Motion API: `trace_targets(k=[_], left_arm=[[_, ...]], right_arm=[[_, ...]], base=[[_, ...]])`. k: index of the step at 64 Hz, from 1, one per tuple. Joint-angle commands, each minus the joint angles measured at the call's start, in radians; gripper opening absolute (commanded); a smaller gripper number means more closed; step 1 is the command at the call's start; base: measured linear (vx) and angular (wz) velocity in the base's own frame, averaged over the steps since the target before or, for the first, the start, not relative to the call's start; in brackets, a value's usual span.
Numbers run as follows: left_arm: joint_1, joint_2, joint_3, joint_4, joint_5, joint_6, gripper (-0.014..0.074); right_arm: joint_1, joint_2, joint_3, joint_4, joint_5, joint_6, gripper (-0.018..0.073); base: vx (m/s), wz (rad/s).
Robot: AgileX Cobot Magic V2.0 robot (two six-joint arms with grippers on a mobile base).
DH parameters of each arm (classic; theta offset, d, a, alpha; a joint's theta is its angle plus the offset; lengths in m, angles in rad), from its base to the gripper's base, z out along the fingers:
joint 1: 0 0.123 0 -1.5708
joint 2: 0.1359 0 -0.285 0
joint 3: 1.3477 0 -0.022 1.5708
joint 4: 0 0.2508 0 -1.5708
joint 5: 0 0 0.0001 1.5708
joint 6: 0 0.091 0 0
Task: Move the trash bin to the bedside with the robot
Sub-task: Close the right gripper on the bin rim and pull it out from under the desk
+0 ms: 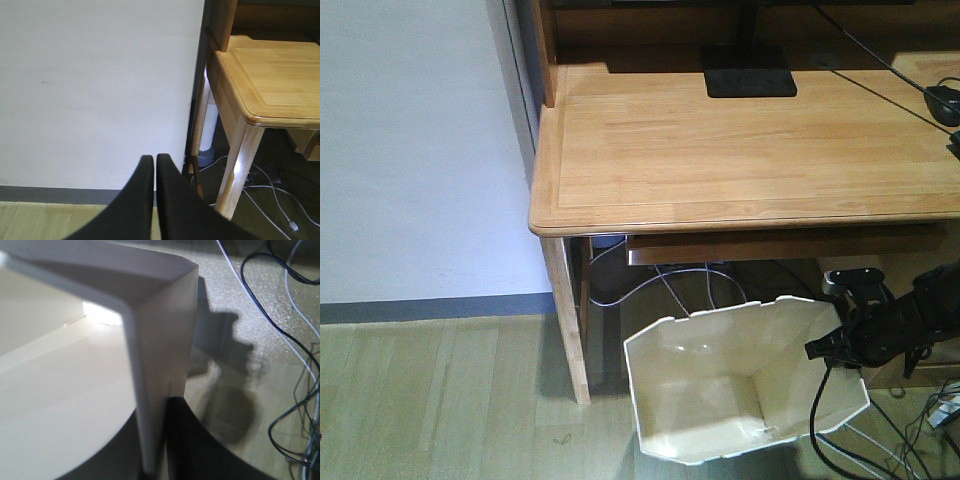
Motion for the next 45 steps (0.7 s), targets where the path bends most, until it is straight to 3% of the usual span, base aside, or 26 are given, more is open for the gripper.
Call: trace_targets(k=[1, 45], left_arm=[[-0.003, -0.014, 0.003, -0.002, -0.066, -0.004, -0.0006], [-0.003, -0.014, 0.003, -0.002, -0.066, -0.004, -0.0006]], right_arm=[[-0.001, -0.134, 0.024, 0.043, 0.224, 0.014, -0.0003], [-0.001, -0.195, 0.052, 0.01, 0.224, 0.014, -0.0003]], base=[[0.0, 0.0], [0.0, 0.0]])
